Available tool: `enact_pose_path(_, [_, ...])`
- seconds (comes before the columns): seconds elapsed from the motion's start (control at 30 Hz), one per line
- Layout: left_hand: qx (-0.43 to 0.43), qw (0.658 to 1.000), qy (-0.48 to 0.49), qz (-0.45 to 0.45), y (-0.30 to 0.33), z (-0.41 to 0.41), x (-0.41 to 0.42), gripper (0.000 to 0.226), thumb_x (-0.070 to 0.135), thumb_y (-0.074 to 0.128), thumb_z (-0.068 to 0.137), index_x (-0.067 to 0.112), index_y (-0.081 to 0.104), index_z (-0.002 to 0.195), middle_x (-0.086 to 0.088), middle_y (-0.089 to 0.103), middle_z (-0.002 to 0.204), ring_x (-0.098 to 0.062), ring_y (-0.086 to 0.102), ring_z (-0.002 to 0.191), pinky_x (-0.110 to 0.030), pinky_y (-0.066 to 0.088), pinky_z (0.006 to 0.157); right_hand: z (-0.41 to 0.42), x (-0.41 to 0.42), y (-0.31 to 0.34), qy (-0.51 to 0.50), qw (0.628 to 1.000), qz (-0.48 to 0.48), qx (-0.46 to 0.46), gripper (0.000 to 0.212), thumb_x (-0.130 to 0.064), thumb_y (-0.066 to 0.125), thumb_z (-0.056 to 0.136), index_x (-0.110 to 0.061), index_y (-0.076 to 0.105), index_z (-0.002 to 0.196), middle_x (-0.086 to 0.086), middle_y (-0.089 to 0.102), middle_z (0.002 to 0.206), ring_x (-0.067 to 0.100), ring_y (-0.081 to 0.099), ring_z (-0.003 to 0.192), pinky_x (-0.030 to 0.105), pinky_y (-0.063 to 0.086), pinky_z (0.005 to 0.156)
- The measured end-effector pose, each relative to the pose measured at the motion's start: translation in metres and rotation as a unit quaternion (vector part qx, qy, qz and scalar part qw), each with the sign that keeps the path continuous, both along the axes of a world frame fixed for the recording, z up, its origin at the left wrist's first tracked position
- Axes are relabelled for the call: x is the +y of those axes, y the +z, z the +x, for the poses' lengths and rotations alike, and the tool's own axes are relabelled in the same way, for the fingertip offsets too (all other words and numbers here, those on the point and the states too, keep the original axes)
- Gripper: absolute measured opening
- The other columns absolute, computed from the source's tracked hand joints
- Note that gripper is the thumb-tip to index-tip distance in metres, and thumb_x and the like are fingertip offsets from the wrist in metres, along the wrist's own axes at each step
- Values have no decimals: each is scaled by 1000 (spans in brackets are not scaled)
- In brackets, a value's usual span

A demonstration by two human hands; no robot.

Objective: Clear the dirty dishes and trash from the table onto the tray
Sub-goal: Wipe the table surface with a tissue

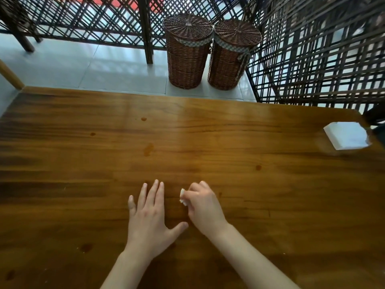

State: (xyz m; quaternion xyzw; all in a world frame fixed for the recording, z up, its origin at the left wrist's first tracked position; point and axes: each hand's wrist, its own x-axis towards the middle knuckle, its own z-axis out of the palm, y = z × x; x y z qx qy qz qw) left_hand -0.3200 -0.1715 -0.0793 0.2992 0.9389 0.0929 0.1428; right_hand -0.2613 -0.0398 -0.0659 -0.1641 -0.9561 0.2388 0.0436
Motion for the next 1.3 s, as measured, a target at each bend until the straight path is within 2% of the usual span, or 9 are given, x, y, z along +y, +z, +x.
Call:
enact_pose_path(0.1, [-2,1000,-6,4,4,8,3,113,90,29,66,26,-9,150,7,-7,159,-18,-14,145,-46,-15,108,17,17,9,-28,999,-20,8,15,-8,61,88,-13,74,94,0,65,86,11,51,83,19,44,71])
enact_pose_path(0.2, [-10,999,-31,12,7,22,11,112,88,30,67,25,-11,150,7,-10,159,-18,-17,144,-45,-17,107,31,72,13,-145,988,15,54,14,2,66,79,-8,75,81,6,64,75,22,55,74,25,37,65])
enact_pose_path(0.27, [-13,999,-49,17,9,32,19,111,87,31,68,26,-13,149,8,-12,158,-18,-19,144,-44,-19,107,40,111,16,-223,973,37,53,12,0,65,81,-6,75,82,9,65,75,27,57,73,25,34,64])
enact_pose_path(0.4, [-28,997,-62,26,9,56,33,111,86,33,69,26,-15,149,8,-14,158,-17,-21,143,-43,-22,105,53,156,12,-277,958,54,53,14,-5,64,86,-4,74,95,12,68,88,26,61,84,30,45,74])
enact_pose_path(0.53, [-19,999,-42,6,7,69,36,114,88,32,68,24,-17,148,6,-16,158,-17,-22,142,-43,-23,104,48,183,7,-306,950,37,55,16,-6,61,88,-3,73,99,13,69,99,25,62,94,32,48,85])
enact_pose_path(0.7, [-20,999,-18,-31,4,72,28,121,92,27,62,20,-20,147,3,-18,158,-20,-22,143,-46,-20,106,31,190,-2,-371,929,-15,15,18,-16,65,87,-4,73,97,11,71,98,21,65,91,30,53,79])
enact_pose_path(0.87, [-32,998,-19,-53,5,72,30,127,93,34,59,19,-23,146,2,-23,156,-21,-25,142,-47,-20,105,17,152,-2,-264,964,-34,-4,16,-22,69,84,-7,75,87,4,72,85,10,59,74,21,45,69])
enact_pose_path(1.1, [-15,998,-16,-64,5,73,32,124,91,38,61,22,-17,148,2,-19,157,-21,-20,143,-47,-16,108,12,80,-4,-114,993,-37,-19,14,-19,64,87,-9,74,90,5,67,91,17,62,83,24,50,72])
enact_pose_path(1.3, [-12,999,-15,-50,3,75,31,123,90,40,62,24,-15,149,3,-17,158,-20,-18,144,-47,-15,109,41,56,3,-34,998,-43,-27,13,-15,63,87,-12,75,89,1,64,88,12,61,81,26,54,75])
